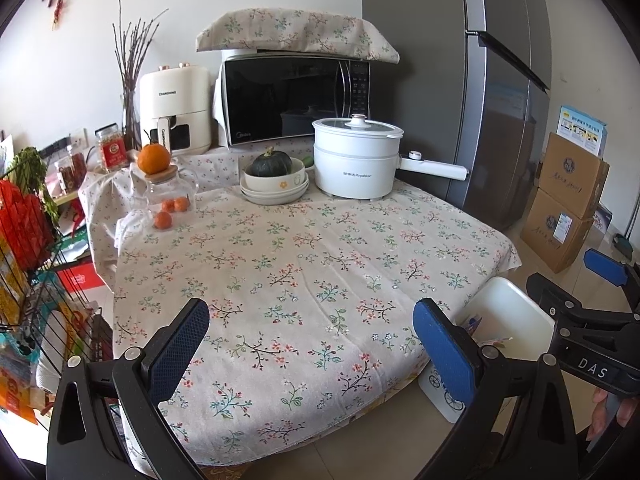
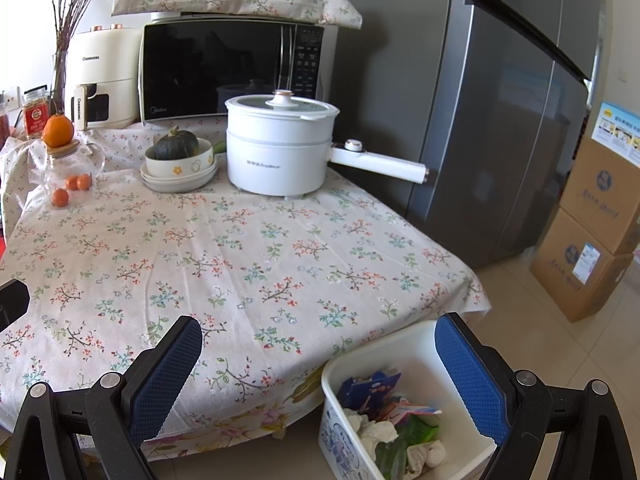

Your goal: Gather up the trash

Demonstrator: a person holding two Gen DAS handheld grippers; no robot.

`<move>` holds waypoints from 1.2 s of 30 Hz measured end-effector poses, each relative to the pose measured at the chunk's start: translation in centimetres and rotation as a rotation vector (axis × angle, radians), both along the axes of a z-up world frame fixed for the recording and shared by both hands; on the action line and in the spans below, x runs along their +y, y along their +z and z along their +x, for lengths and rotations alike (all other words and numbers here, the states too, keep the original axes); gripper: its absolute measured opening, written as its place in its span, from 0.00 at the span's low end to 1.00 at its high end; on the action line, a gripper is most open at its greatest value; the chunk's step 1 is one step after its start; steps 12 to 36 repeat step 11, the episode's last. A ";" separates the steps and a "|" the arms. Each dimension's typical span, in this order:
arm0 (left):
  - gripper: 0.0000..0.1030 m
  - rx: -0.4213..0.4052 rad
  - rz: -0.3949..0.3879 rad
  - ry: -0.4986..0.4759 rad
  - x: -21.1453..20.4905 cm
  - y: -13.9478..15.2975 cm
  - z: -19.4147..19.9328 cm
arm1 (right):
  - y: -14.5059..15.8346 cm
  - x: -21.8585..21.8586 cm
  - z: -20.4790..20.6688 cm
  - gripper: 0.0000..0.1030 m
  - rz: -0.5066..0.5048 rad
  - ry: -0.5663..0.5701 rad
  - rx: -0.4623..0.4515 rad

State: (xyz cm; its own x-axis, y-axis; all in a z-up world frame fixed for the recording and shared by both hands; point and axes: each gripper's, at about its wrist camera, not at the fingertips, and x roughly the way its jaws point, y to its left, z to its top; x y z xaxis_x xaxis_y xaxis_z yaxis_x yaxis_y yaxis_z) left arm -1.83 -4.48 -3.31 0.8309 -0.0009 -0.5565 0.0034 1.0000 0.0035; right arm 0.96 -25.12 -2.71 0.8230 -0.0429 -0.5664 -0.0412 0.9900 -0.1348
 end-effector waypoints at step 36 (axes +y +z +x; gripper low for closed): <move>1.00 0.082 -0.005 0.013 0.3 -1.2 0.9 | -0.3 -0.5 -0.1 0.94 0.000 -0.003 0.005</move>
